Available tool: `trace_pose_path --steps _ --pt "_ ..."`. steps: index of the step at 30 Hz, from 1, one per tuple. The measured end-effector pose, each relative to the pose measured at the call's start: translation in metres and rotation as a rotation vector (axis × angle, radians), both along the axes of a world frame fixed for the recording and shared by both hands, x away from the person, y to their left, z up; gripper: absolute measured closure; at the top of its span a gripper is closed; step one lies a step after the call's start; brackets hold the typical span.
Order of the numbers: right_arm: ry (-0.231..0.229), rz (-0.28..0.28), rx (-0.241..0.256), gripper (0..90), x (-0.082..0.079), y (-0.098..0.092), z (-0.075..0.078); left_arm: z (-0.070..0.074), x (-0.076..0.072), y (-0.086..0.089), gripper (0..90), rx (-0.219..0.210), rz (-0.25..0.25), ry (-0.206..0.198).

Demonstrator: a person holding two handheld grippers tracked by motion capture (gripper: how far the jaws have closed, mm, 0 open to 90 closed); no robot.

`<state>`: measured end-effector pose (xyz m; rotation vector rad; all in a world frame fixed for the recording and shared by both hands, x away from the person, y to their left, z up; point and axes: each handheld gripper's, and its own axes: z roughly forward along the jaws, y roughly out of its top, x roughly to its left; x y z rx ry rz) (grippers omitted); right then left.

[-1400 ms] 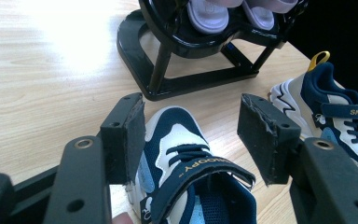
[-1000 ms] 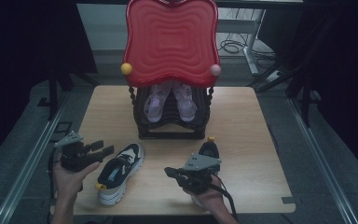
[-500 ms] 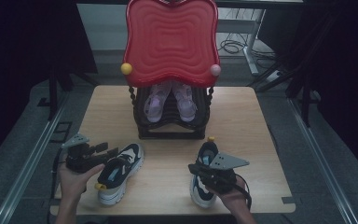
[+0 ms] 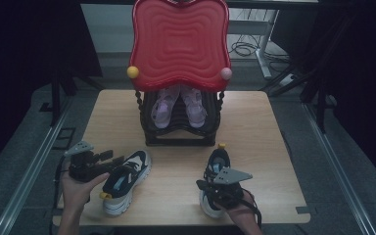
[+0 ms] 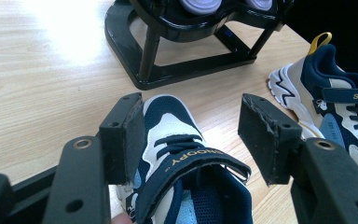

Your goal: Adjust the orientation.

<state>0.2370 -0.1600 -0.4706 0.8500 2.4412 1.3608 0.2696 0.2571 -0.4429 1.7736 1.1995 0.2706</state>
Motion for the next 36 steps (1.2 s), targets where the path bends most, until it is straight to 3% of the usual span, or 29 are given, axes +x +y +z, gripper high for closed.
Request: trace_pose_path --steps 9,14,22,36 --pt "0.047 0.011 -0.057 89.3 -0.008 0.009 -0.02 0.0 -0.001 0.003 41.1 -0.005 0.003 0.0" --pt "0.048 -0.001 -0.069 89.3 -0.011 0.006 -0.023 -0.001 -0.001 0.003 41.0 -0.002 -0.001 0.005" --pt "0.093 -0.011 -0.106 89.3 -0.014 0.002 -0.035 -0.002 0.0 0.002 40.7 0.005 -0.006 0.014" --pt "0.104 -0.017 -0.115 89.5 -0.019 -0.005 -0.036 -0.004 0.001 0.001 40.3 0.024 -0.015 0.025"
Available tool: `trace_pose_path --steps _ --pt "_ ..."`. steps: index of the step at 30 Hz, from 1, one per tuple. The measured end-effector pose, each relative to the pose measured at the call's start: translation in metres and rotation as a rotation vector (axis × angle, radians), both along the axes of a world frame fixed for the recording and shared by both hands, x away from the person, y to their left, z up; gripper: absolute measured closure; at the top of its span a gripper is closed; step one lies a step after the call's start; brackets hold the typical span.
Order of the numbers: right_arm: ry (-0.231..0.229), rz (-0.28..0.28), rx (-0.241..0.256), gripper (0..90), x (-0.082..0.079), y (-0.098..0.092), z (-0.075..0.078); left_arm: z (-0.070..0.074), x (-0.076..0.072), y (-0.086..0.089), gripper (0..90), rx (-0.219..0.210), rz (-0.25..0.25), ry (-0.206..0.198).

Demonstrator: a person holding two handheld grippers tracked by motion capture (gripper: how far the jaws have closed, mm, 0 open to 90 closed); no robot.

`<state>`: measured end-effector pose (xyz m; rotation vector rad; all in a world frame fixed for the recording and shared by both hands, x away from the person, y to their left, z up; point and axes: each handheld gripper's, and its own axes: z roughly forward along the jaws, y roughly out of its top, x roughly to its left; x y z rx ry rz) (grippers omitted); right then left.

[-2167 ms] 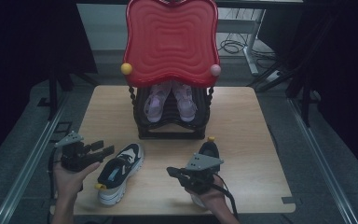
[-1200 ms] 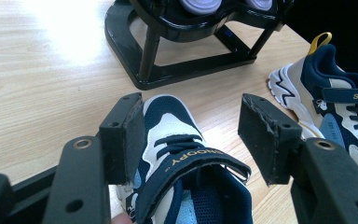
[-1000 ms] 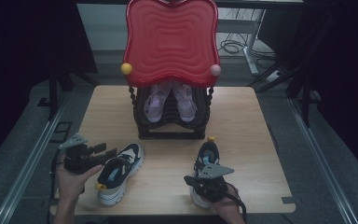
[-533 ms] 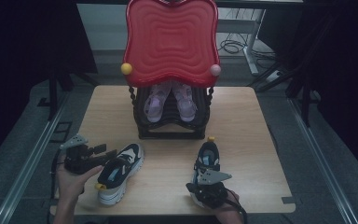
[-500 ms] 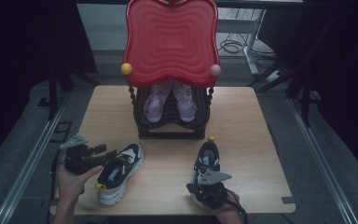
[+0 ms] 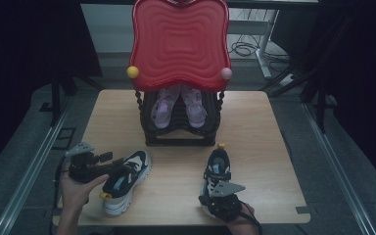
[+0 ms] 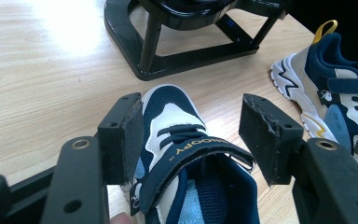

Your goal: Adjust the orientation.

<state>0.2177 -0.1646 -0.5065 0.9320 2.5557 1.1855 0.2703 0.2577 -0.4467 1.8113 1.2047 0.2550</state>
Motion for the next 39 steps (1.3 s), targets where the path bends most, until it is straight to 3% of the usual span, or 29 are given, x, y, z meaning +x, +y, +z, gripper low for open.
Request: trace_pose_path --steps 18,34,39 --pt "0.012 -0.026 -0.007 89.5 -0.008 -0.025 0.001 -0.003 0.002 -0.003 39.7 0.026 -0.011 0.014" --pt "0.04 -0.087 0.009 89.5 -0.008 -0.058 0.002 -0.006 0.004 -0.007 39.5 0.046 -0.023 0.031" --pt "0.041 -0.109 0.003 89.5 -0.005 -0.066 0.002 -0.009 0.005 -0.005 39.5 0.028 -0.018 0.038"
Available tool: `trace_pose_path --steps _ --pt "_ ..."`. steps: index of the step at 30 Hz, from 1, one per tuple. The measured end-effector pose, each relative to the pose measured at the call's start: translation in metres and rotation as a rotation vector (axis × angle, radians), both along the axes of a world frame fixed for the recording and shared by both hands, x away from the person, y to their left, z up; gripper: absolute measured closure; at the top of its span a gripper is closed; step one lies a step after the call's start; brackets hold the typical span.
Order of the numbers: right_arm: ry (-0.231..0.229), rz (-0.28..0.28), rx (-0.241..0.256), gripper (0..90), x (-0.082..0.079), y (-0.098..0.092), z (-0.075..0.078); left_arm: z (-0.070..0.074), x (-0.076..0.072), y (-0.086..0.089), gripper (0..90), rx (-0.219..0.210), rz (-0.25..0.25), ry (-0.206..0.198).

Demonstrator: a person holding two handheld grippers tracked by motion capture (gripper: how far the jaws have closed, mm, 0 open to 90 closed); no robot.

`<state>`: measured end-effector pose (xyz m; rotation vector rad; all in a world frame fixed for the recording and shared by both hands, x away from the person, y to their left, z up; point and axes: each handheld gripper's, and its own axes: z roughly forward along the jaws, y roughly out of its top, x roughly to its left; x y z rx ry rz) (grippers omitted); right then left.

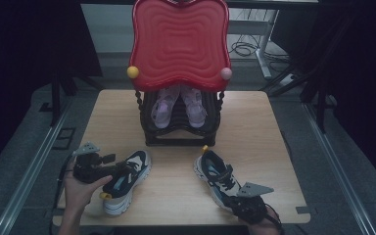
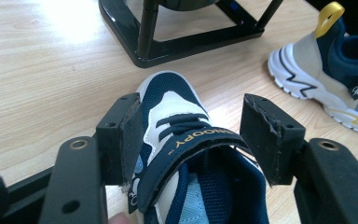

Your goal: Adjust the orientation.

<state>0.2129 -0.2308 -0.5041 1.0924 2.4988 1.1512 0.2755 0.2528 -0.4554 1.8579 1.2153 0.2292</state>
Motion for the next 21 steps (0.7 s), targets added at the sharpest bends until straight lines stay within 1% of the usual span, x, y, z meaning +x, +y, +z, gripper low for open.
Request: trace_pose_path --steps 2,7,10,15,17,19,21 --pt "0.004 -0.009 0.004 89.5 0.001 -0.003 0.0 -0.001 0.0 0.001 39.5 -0.001 0.004 0.004" --pt "0.004 -0.026 0.004 89.6 0.004 -0.011 0.0 0.0 0.0 0.002 39.6 -0.002 0.007 0.0" --pt "0.006 -0.048 0.004 89.6 0.006 -0.018 0.0 0.0 -0.001 0.001 39.6 -0.001 0.009 -0.004" --pt "0.003 -0.087 -0.01 89.5 0.01 -0.029 -0.002 0.001 -0.001 0.002 39.7 0.001 0.011 -0.005" --pt "0.001 -0.096 -0.009 89.5 0.011 -0.032 -0.003 0.0 -0.001 0.002 39.6 0.001 0.01 -0.005" --pt "-0.001 -0.109 -0.021 89.6 0.012 -0.034 -0.004 0.001 -0.001 0.002 39.7 0.001 0.01 -0.004" --pt "-0.001 -0.119 -0.022 89.6 0.013 -0.036 -0.005 0.001 -0.001 0.002 39.6 0.001 0.01 -0.004"
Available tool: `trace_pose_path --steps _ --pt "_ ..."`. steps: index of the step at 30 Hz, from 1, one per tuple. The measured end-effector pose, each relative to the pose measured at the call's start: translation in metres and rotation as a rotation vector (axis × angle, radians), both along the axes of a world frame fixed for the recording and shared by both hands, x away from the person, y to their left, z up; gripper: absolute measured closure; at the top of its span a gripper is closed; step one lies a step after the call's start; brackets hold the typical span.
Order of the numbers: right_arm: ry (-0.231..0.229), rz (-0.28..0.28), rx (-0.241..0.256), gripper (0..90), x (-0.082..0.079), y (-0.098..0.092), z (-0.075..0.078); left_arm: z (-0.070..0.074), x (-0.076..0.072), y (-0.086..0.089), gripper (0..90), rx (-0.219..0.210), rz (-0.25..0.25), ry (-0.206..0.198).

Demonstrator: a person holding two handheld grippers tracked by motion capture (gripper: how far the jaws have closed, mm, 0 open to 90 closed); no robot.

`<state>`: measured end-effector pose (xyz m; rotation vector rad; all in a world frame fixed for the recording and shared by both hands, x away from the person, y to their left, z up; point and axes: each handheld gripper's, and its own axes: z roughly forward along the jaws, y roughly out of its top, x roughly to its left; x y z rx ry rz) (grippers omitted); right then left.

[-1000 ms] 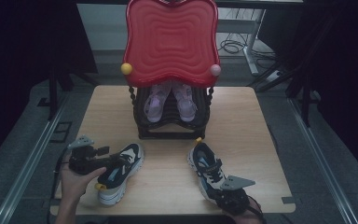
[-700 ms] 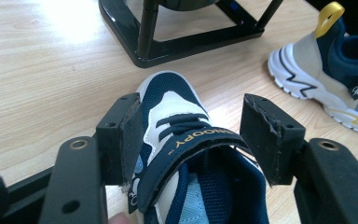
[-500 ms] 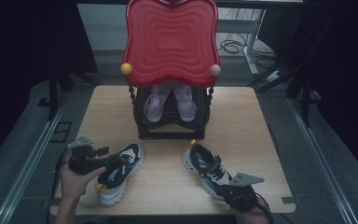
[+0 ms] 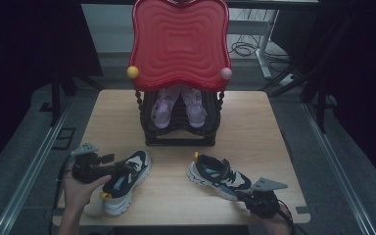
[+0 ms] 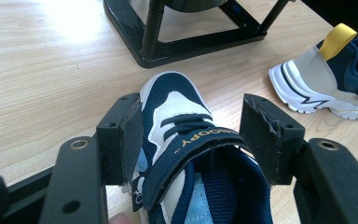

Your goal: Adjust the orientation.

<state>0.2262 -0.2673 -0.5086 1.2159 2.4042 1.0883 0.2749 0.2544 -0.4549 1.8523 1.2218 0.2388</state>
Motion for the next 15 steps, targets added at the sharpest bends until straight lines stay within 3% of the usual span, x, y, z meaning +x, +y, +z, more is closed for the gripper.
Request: trace_pose_path --steps 15 --pt "-0.002 -0.053 0.015 89.6 0.007 -0.013 -0.003 0.0 0.0 0.0 39.6 0.0 0.002 0.001"
